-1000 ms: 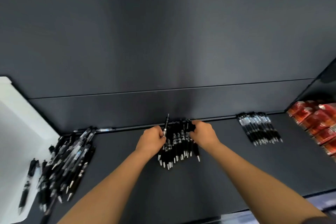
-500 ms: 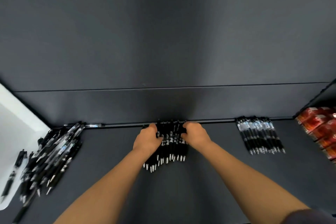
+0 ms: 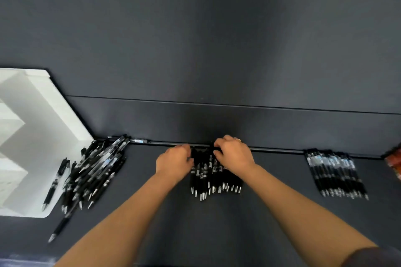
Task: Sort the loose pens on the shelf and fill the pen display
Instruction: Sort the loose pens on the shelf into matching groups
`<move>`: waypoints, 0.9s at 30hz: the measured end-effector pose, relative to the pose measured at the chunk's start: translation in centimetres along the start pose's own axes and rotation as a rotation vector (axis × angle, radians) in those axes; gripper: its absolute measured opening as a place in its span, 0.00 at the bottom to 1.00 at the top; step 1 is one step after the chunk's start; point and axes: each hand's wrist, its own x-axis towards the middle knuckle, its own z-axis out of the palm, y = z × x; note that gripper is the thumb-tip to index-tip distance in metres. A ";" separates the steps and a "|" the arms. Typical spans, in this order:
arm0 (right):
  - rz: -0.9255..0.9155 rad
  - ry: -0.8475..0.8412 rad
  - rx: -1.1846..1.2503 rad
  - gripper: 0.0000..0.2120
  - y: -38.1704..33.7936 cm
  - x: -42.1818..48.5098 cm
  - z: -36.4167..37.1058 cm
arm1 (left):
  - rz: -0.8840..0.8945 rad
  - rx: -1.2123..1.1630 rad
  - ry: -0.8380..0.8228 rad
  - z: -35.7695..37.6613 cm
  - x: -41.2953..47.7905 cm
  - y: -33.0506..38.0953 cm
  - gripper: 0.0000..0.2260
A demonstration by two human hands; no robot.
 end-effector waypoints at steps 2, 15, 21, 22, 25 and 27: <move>-0.037 -0.001 -0.016 0.14 -1.7 0.3 0.1 | 0.000 0.019 0.010 -0.6 -0.4 -1.6 0.08; -0.178 -0.082 0.020 0.14 -19.5 4.4 2.9 | -0.068 0.027 0.084 -6.7 -3.2 -18.9 0.08; -0.105 -0.156 0.099 0.13 -23.3 5.2 4.6 | -0.078 0.021 0.042 -6.9 -3.0 -23.6 0.11; -0.094 -0.168 0.101 0.12 -23.5 5.2 4.8 | -0.079 0.031 0.032 -6.8 -3.0 -23.7 0.12; -0.058 -0.193 0.097 0.13 -24.1 5.2 5.5 | -0.062 0.103 -0.001 -6.3 -2.8 -23.9 0.15; -0.032 -0.198 0.108 0.13 -24.4 5.2 5.8 | -0.054 0.162 -0.007 -5.9 -2.6 -23.7 0.15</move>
